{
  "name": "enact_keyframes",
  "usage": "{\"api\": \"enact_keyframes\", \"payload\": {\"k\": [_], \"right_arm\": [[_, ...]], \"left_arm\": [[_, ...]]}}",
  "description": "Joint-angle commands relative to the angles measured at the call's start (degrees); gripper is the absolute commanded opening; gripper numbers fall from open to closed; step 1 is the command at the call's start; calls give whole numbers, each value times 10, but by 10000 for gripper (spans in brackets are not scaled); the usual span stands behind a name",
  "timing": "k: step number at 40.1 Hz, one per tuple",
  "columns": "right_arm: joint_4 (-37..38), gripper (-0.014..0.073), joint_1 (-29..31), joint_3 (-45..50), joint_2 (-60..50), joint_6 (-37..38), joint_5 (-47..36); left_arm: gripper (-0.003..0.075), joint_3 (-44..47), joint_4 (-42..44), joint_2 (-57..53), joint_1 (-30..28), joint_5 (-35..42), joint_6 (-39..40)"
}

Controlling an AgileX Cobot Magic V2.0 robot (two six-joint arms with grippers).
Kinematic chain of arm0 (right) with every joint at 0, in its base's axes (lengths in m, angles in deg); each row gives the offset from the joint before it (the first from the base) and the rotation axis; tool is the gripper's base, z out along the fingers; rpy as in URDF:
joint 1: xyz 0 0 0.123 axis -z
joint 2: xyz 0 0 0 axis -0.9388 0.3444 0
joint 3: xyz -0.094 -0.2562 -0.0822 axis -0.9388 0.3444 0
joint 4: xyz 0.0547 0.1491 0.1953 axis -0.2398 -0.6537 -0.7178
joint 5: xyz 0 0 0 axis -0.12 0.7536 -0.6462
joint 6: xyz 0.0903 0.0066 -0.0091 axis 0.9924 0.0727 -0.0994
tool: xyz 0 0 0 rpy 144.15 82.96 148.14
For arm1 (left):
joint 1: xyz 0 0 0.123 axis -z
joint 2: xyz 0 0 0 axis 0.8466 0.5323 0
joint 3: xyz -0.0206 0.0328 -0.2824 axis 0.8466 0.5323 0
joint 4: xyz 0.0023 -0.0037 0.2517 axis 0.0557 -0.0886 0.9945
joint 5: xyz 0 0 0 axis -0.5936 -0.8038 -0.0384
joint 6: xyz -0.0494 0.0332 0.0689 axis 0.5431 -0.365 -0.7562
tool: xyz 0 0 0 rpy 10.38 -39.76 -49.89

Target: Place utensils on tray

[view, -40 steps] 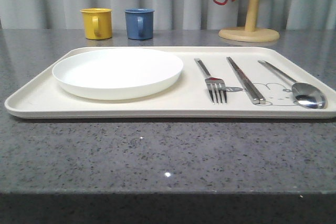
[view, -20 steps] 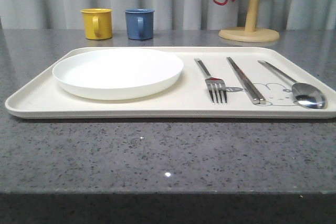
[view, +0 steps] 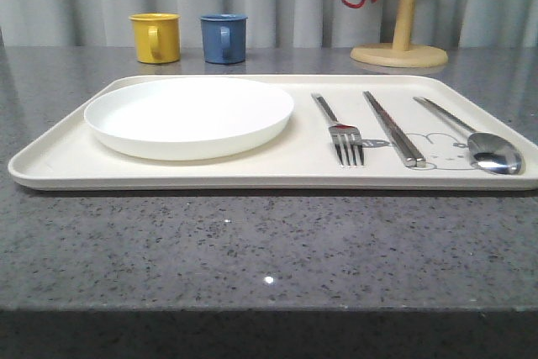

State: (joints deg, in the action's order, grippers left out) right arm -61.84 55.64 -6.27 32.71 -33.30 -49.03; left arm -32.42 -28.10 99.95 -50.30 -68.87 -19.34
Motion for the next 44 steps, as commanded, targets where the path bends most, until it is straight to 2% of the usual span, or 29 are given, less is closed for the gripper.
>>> {"api": "enact_keyframes", "payload": {"k": [1, 12, 19, 27, 37, 44], "right_arm": [[11, -69, 1, -15, 6, -6, -43], [11, -69, 1, -15, 6, -6, -43], [11, -69, 1, -15, 6, -6, -43], [11, -69, 1, -15, 6, -6, -43], [11, -69, 1, -15, 6, -6, -40], [11, -69, 1, -15, 6, -6, -40]], "left_arm": [[-18, -16, -7, 6, 0, 42, 5], [-18, -9, -7, 5, 0, 49, 5], [-18, 54, 23, -40, -5, 107, 5], [-18, 141, 24, -120, -34, 113, 13], [-18, 220, 25, -117, -62, 183, 41], [-18, 218, 25, -117, -62, 180, 41]]}}
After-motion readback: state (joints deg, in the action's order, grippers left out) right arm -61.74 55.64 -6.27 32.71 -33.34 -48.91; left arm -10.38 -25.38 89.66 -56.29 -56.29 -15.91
